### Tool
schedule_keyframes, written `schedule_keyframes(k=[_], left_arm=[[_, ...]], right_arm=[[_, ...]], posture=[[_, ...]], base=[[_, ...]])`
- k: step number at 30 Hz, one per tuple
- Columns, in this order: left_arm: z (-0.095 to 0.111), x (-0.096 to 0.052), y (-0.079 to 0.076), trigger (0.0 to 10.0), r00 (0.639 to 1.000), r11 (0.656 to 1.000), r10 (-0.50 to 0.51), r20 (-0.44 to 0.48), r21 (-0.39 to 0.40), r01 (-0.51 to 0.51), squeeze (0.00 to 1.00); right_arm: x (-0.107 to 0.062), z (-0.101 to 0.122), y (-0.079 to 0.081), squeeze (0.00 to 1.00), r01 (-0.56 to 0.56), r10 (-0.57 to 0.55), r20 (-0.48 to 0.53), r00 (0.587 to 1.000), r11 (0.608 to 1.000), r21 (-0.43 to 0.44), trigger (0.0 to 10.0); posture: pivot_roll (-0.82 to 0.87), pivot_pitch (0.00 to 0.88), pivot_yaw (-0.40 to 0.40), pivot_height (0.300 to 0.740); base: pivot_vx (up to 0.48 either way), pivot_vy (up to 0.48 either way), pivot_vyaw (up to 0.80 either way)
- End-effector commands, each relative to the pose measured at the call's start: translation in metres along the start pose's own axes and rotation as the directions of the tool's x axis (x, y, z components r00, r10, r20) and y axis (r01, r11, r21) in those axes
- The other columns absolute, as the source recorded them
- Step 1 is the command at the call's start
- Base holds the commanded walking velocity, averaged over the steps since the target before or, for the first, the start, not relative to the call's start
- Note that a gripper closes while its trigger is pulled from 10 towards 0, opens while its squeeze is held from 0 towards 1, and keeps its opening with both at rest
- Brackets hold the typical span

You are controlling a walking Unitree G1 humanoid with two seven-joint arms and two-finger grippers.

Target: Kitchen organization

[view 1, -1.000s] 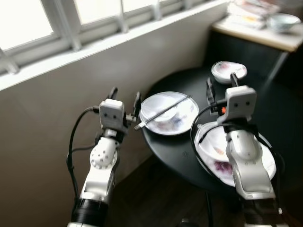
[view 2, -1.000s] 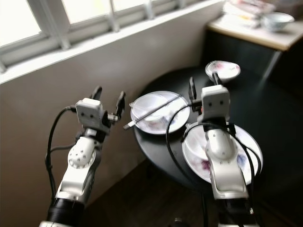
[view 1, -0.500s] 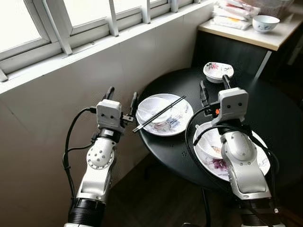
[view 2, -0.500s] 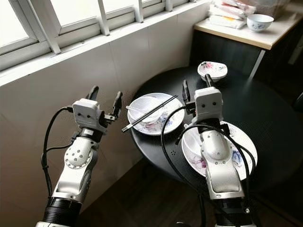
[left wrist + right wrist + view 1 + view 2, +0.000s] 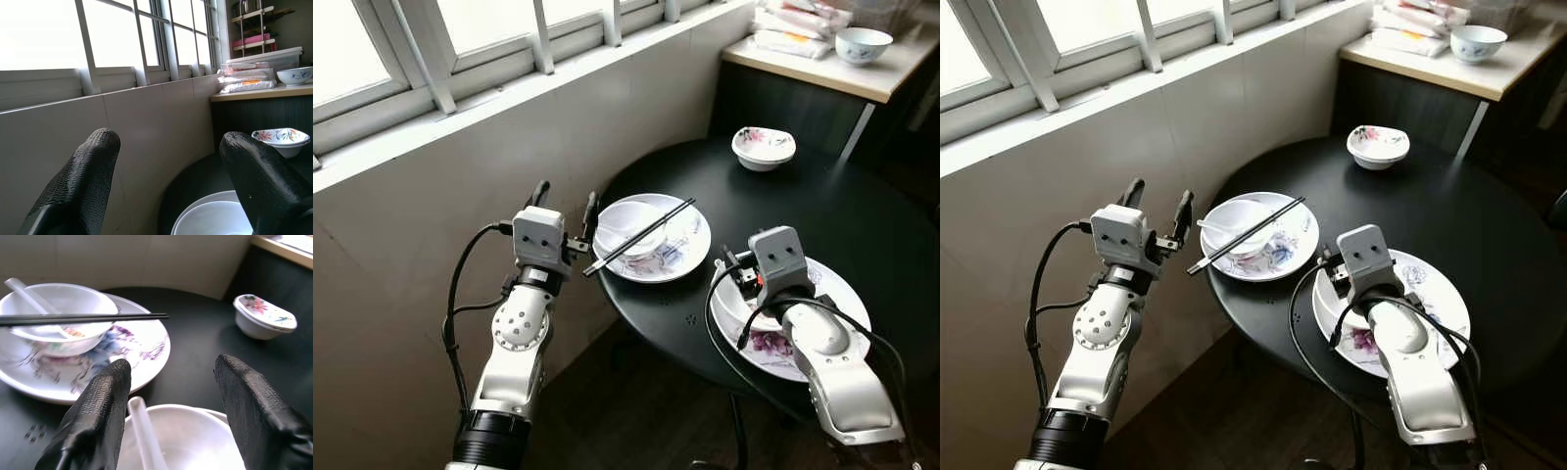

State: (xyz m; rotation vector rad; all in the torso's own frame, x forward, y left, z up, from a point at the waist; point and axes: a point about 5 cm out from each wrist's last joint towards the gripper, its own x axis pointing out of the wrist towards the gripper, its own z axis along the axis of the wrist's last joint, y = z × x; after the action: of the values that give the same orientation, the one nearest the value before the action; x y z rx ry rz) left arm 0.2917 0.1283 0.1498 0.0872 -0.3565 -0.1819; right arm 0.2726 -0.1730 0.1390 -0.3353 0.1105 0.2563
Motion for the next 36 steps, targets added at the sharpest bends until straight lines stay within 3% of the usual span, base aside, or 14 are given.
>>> schedule_keyframes(k=[1,11,22,30,36], left_arm=[[-0.002,0.000,-0.001,10.0,1.000,1.000,-0.006,-0.013,0.008,0.006,0.00],[-0.005,0.001,-0.003,10.0,1.000,1.000,-0.010,-0.025,0.007,0.010,0.00],[-0.007,0.000,-0.004,10.0,0.999,1.000,-0.004,-0.033,0.003,0.004,0.00],[-0.007,0.000,-0.002,10.0,0.999,1.000,-0.003,-0.039,0.007,0.003,0.00],[-0.007,0.000,-0.002,10.0,0.999,1.000,-0.004,-0.042,0.008,0.004,0.00]], right_arm=[[-0.004,0.002,0.001,0.00,-0.042,0.042,-0.018,0.999,0.999,0.003,10.0],[-0.008,-0.012,0.011,0.00,-0.150,0.172,-0.152,0.973,0.978,0.144,10.0],[-0.001,-0.020,-0.027,0.00,-0.102,0.129,-0.221,0.967,0.986,0.129,10.0],[-0.001,-0.026,-0.029,0.00,-0.122,0.172,-0.228,0.958,0.969,0.215,10.0],[0.002,-0.032,-0.033,0.00,-0.128,0.182,-0.236,0.955,0.965,0.227,10.0]], posture=[[-0.15,0.000,0.033,0.740],[-0.14,0.000,0.029,0.740],[-0.14,0.000,0.022,0.740],[-0.14,0.000,0.024,0.740],[-0.13,0.000,0.024,0.740]], base=[[0.000,0.000,0.00],[0.000,0.000,0.00],[0.000,0.000,0.00],[0.000,0.000,0.00],[0.000,0.000,0.00]])
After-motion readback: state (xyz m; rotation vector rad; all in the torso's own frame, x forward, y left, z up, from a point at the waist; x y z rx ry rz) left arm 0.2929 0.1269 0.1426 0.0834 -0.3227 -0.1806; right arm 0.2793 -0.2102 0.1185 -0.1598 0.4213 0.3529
